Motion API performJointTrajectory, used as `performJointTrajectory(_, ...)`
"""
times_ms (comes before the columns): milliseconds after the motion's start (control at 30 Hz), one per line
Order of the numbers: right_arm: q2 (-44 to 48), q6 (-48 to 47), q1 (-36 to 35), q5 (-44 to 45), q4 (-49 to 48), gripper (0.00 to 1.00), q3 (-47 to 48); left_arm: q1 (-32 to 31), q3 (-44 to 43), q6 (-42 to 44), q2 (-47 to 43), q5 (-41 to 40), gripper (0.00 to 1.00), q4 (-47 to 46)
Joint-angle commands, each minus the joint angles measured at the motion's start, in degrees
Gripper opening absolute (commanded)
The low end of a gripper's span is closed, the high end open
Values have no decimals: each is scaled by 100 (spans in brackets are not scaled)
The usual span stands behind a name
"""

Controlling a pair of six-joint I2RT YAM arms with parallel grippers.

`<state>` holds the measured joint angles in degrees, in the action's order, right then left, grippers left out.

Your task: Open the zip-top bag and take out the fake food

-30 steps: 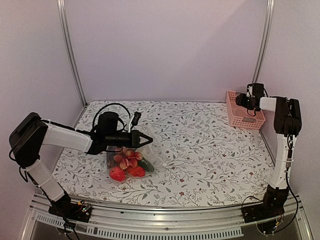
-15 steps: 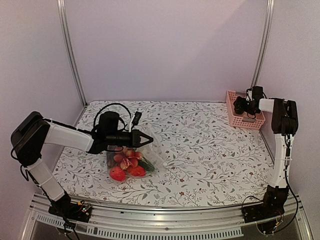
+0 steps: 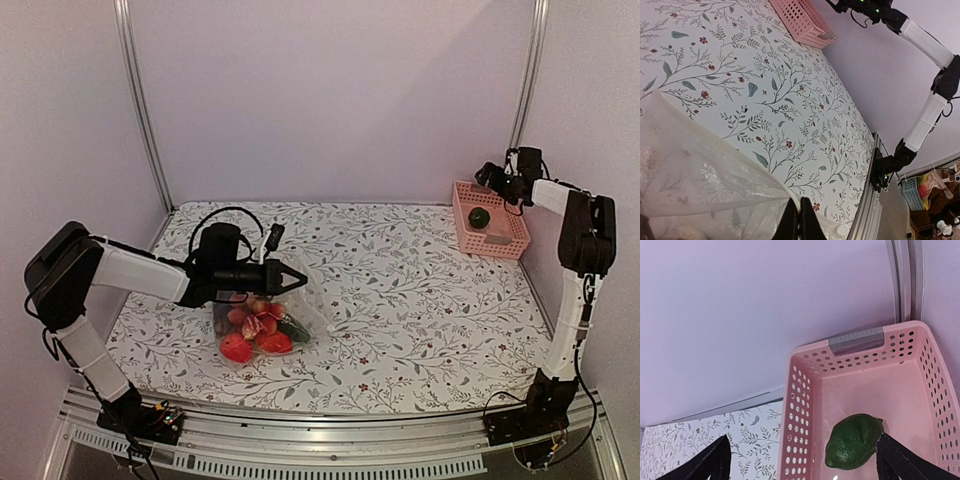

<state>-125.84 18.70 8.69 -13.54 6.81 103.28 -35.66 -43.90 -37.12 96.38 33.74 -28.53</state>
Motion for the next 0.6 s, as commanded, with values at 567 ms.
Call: performJointTrajectory(567,3231,-684,-1673,-2924,-1153,99,-3524,-108,48,360,-317,-206,0,318)
